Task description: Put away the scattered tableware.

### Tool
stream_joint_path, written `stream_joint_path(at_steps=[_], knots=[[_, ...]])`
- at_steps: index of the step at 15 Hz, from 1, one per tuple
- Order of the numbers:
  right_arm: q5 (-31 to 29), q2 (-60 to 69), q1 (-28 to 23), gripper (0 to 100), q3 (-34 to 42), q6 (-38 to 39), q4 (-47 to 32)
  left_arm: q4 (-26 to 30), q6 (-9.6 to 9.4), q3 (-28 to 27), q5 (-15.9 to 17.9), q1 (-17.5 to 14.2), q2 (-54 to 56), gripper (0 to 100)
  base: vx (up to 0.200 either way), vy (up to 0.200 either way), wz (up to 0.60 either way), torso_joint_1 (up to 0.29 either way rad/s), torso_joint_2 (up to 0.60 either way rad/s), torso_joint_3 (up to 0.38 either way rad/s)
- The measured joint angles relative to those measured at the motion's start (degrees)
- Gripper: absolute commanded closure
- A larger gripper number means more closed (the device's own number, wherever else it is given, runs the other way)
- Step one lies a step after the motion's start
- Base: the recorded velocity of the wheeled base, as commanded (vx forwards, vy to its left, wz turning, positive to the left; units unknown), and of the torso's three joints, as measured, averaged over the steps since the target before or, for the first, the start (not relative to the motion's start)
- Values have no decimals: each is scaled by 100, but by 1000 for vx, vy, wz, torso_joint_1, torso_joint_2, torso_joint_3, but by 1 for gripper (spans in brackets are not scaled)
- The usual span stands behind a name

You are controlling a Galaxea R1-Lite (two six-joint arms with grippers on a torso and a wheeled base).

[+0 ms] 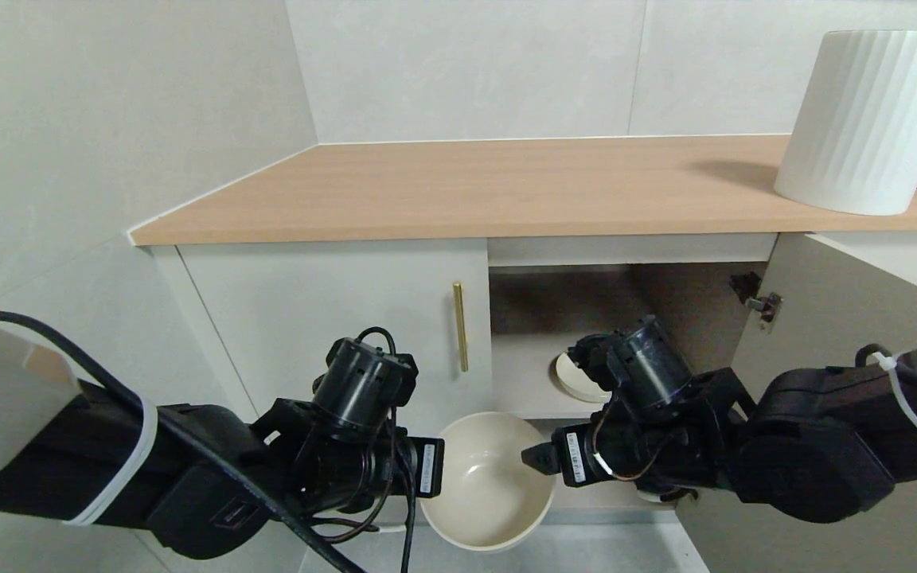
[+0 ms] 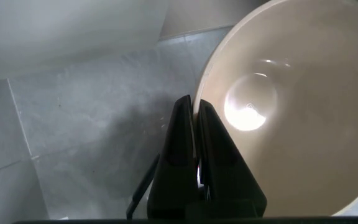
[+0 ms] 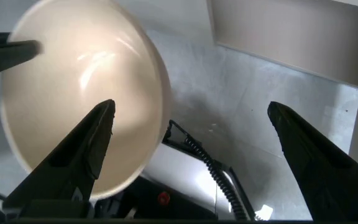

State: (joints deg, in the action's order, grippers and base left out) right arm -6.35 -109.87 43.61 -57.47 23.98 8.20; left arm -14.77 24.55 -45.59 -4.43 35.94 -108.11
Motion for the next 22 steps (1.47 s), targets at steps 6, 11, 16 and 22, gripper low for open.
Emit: stream_joint_path(at_steps=[6, 11, 16, 22], knots=[[-82, -223, 11, 0, -35, 18, 110, 2, 0, 1, -4, 46, 9, 100, 0, 0, 0, 0, 0, 0], [-82, -252, 7, 100, -35, 22, 118, -2, 5, 0, 0, 52, -2, 100, 0, 0, 0, 0, 0, 0], [-76, -254, 7, 100, -13, 13, 123, -11, 5, -5, 11, 57, 2, 100, 0, 0, 0, 0, 0, 0], [-101, -265, 2, 100, -13, 7, 105, 9, 2, 6, -68, 50, 23, 0, 0, 0, 0, 0, 0, 0]])
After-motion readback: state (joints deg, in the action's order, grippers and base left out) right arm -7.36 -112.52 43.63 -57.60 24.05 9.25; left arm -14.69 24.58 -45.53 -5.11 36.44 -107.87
